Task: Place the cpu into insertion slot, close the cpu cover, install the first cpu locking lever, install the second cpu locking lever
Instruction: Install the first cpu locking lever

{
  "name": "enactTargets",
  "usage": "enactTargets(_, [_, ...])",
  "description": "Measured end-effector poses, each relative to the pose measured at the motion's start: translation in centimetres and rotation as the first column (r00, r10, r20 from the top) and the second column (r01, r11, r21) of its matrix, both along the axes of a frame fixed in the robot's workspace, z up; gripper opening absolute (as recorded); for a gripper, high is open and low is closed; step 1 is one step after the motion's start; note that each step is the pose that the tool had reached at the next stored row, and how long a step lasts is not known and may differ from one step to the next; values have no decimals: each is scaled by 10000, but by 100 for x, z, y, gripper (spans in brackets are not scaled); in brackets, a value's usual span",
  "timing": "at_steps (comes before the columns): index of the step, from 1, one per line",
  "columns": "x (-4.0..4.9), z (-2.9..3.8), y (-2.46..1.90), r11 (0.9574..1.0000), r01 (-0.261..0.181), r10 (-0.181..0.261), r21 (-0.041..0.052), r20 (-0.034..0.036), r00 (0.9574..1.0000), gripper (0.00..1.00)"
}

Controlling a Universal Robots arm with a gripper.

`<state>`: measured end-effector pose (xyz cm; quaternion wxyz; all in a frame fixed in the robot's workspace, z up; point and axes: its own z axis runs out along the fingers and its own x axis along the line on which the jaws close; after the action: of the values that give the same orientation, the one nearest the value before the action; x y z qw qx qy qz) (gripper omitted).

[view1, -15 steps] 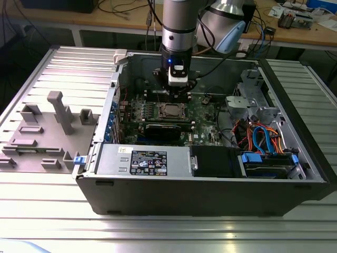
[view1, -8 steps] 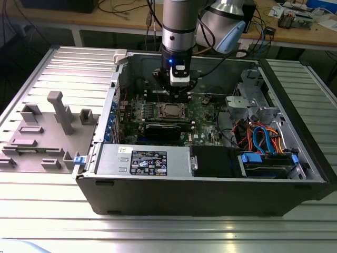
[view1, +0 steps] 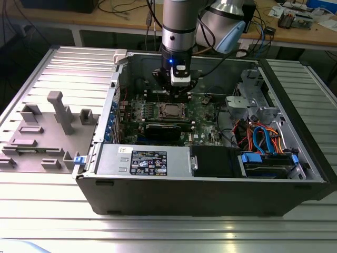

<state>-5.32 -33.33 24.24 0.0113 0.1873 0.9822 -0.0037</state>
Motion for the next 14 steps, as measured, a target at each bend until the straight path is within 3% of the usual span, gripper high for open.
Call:
enactTargets(2, [-2,0,0,9982,-600,600,0,0,9982,11])
enactTargets(6, [-31,-1,0,9958,-921,921,-1,22,9958,11])
enactTargets(10, [-32,-2,0,9847,-1744,1744,-1,22,9847,11])
enactTargets(14, [-32,-3,0,9660,-2584,2584,-2,21,9660,11])
